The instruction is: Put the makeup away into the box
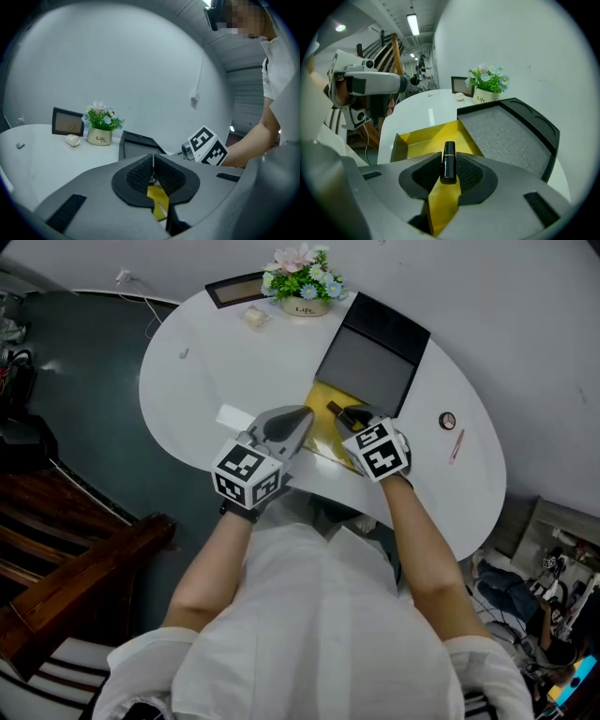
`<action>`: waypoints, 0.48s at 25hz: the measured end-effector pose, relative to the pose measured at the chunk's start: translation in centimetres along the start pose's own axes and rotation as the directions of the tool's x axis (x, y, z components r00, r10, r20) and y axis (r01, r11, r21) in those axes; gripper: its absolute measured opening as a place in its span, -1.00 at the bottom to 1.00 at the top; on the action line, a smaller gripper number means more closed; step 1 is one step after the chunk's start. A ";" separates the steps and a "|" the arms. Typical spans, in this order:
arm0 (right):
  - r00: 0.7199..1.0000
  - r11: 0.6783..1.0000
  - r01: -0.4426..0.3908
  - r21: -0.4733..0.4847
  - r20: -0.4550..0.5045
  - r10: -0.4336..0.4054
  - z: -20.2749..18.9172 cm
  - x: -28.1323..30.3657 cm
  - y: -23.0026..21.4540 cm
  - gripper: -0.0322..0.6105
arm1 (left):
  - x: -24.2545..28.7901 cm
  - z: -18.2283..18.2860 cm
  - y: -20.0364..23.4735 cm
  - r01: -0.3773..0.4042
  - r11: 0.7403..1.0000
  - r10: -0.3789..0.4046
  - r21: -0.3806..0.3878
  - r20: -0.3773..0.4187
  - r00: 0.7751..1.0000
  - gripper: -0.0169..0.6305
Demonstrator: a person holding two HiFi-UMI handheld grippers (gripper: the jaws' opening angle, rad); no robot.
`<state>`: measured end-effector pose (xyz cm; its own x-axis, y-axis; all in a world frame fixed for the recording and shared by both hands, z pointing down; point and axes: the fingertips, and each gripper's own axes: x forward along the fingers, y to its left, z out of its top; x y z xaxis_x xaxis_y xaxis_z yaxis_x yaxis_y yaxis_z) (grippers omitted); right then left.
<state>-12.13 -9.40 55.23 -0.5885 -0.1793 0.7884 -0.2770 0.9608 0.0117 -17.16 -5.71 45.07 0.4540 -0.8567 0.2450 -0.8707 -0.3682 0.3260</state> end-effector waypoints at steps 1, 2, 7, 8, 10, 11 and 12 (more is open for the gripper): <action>1.000 1.000 -0.007 -0.015 -0.013 0.007 0.0 0.6 0.1 -0.61 | -0.1 0.0 0.3 -0.006 1.000 0.006 -0.004 -0.001 1.000 -0.88; 1.000 0.999 -0.014 -0.031 -0.026 0.014 -0.1 1.1 0.2 -0.61 | -0.1 -0.1 0.5 -0.010 1.000 0.010 -0.007 -0.002 1.000 -0.88; 0.998 0.998 -0.036 -0.050 -0.043 0.034 0.0 2.6 0.1 -0.61 | 0.1 -0.3 1.2 -0.020 1.000 0.020 -0.017 -0.007 1.000 -0.88; 0.998 0.998 -0.039 -0.056 -0.047 0.036 -0.1 2.8 0.1 -0.61 | 0.2 -0.3 1.3 -0.020 1.000 0.020 -0.019 -0.008 1.000 -0.88; 0.997 0.995 -0.046 -0.086 -0.066 0.041 -0.4 3.1 0.2 -0.61 | 0.3 -0.4 1.4 -0.022 0.999 0.022 -0.023 -0.011 1.000 -0.88; 0.996 0.994 -0.049 -0.102 -0.076 0.042 -0.6 3.3 0.3 -0.61 | 0.3 -0.4 1.5 -0.023 0.999 0.023 -0.025 -0.012 1.000 -0.88; 0.996 0.992 -0.051 -0.116 -0.083 0.041 -0.8 3.4 0.3 -0.60 | 0.4 -0.4 1.5 -0.023 0.999 0.023 -0.025 -0.013 1.000 -0.88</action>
<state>-13.61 -9.58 58.34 -0.5346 -0.1213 0.8364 -0.1565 0.9867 0.0431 -18.22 -6.45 46.03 0.4363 -0.8601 0.2642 -0.8760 -0.3390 0.3431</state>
